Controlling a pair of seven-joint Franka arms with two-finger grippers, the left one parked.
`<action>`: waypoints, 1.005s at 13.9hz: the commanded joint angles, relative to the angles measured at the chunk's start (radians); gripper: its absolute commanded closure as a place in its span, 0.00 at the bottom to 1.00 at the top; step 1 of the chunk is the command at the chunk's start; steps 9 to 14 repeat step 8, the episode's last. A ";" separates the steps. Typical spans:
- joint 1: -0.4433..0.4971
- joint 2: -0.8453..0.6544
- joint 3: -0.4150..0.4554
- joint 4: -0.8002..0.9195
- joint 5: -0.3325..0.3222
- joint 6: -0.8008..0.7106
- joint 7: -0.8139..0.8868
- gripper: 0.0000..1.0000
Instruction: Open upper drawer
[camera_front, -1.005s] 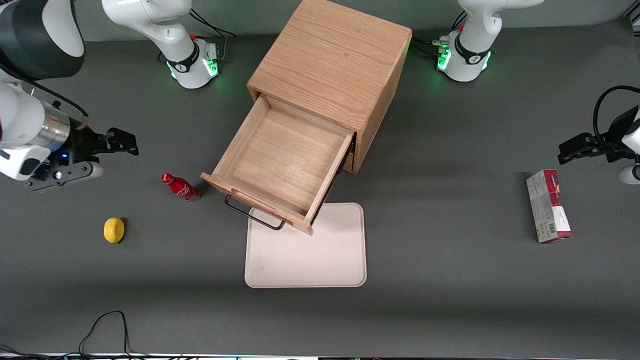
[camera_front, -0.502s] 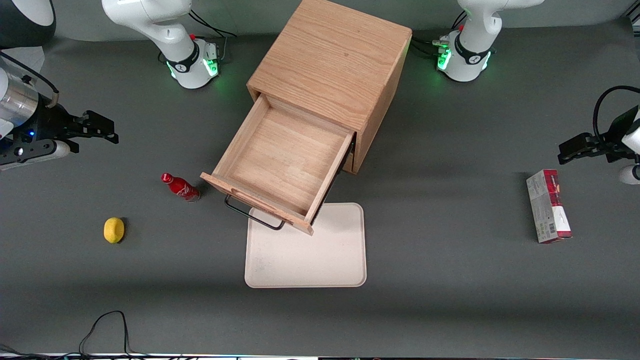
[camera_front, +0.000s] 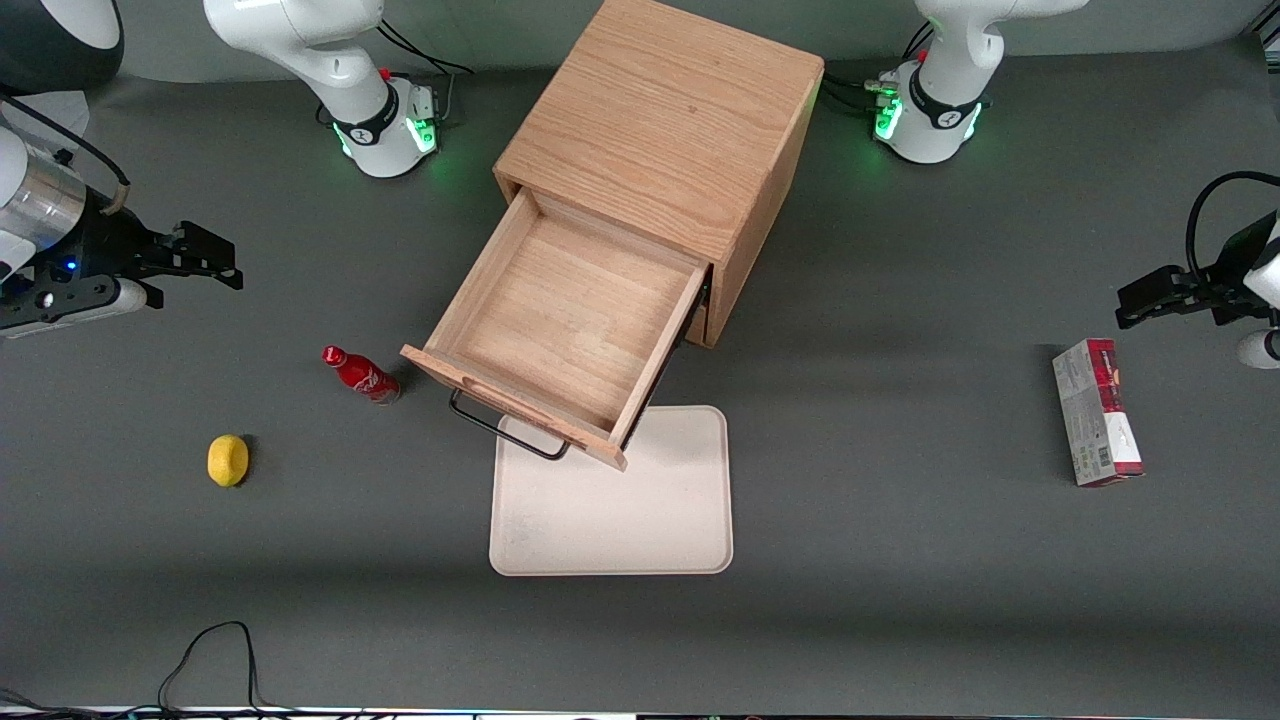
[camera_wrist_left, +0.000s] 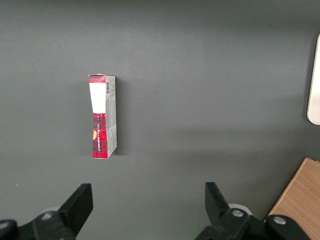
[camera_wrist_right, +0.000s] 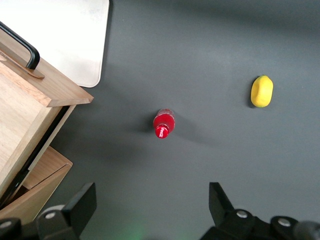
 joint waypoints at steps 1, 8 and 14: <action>0.027 -0.019 -0.006 -0.004 0.002 0.001 0.007 0.00; 0.001 0.000 -0.005 0.009 -0.003 -0.001 0.013 0.00; 0.001 0.000 -0.005 0.009 -0.003 -0.001 0.013 0.00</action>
